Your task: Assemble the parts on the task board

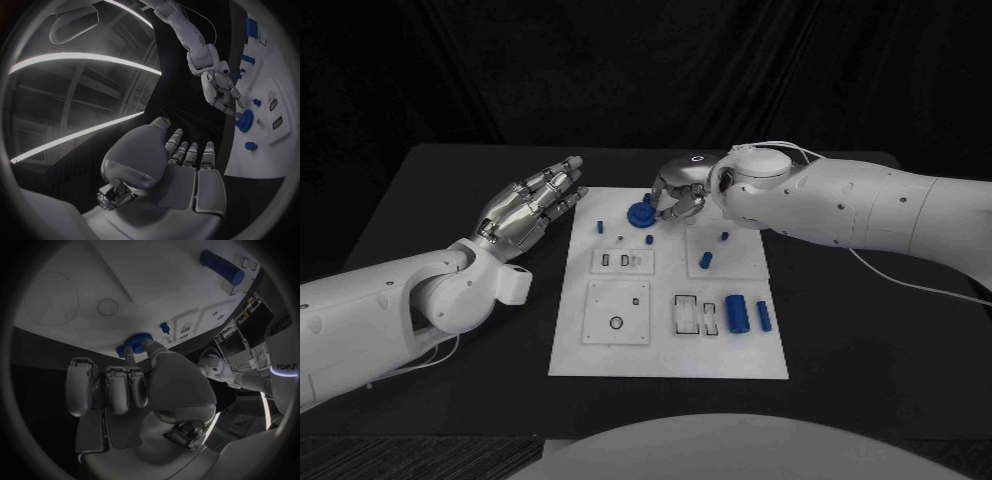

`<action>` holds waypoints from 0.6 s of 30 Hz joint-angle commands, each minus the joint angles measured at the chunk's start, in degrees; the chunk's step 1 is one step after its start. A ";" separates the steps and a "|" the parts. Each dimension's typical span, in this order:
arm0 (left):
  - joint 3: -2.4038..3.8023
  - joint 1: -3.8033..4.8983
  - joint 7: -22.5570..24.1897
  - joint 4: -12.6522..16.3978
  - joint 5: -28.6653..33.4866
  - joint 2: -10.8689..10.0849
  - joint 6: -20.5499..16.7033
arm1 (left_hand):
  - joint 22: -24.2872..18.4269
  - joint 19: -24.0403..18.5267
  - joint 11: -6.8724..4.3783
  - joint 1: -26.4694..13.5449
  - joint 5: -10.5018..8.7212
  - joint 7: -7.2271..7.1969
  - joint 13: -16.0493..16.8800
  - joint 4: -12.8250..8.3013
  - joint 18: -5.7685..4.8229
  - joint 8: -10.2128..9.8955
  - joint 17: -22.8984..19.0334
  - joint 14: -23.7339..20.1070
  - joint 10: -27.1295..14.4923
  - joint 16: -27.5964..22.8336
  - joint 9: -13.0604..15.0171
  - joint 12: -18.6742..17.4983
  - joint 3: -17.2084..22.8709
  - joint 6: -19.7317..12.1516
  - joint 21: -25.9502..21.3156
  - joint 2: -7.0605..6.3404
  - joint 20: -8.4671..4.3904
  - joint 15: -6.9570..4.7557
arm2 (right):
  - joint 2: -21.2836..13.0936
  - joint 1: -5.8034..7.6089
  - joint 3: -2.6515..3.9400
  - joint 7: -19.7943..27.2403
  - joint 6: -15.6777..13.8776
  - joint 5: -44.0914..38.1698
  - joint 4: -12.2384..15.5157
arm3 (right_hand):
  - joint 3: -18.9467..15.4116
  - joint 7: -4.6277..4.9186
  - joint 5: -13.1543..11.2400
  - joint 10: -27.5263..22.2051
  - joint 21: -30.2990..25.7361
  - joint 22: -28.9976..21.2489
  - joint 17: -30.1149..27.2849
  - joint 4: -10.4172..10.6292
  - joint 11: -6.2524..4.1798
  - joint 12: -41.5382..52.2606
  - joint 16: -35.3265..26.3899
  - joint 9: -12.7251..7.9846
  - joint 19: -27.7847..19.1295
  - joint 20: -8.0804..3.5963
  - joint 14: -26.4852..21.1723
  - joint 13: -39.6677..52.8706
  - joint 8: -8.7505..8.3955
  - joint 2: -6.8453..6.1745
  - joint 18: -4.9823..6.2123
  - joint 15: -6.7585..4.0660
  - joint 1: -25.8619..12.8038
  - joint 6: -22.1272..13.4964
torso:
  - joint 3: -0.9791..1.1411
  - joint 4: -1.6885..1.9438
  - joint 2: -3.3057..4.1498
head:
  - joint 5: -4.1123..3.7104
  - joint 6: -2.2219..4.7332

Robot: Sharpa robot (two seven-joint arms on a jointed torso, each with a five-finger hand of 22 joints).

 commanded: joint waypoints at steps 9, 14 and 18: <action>0.05 0.03 1.73 0.13 -0.02 -0.14 0.67 | -0.09 0.05 0.39 0.15 0.32 0.12 0.09 -0.06 0.82 0.21 -0.07 -0.02 0.09 -0.21 0.05 0.31 0.54 0.18 -0.34 0.19 0.33 0.39 | -4.13 -0.12 -0.15 0.43 -5.39 -0.19 2.45 | -2.04 -1.21 -2.22 6.00 -0.69 11.61 15.08 -1.04 -0.66 0.14 0.15 22.93 0.54 -0.36 6.05 15.09 17.20 0.87 0.85 -0.30 0.08 -8.81 | 0.06 -0.01 -0.06 | 0.24 -0.01; 0.05 0.03 1.69 0.09 -0.02 -0.19 0.62 | -0.09 0.05 0.39 0.15 0.32 0.12 0.09 -0.06 0.82 0.21 -0.07 -0.02 0.09 -0.21 0.05 0.31 0.54 0.18 -0.34 0.19 0.33 0.39 | -8.18 0.80 -0.15 0.39 -7.81 -0.19 5.58 | -1.67 -0.74 -3.86 6.00 -1.00 11.53 15.08 0.08 -0.26 0.14 0.15 22.90 0.45 -0.10 6.05 15.09 14.94 0.40 0.89 -0.07 0.33 -14.42 | 0.09 -0.02 -0.05 | 0.03 -0.01; 0.05 0.02 1.64 0.03 -0.02 -0.17 0.68 | -0.09 0.05 0.41 0.15 0.32 0.13 0.10 -0.17 0.83 0.25 -0.07 -0.02 0.12 -0.21 0.06 0.34 0.76 0.26 -0.34 0.19 0.35 0.40 | -11.46 1.38 -0.15 -0.16 -8.79 -0.19 8.12 | -1.40 -0.77 -4.57 6.00 -0.82 11.60 15.08 0.26 -0.25 0.14 0.15 21.80 0.58 -0.06 6.05 15.09 13.74 0.10 0.85 -0.05 0.80 -15.25 | 0.08 0.02 -0.06 | -0.03 -0.01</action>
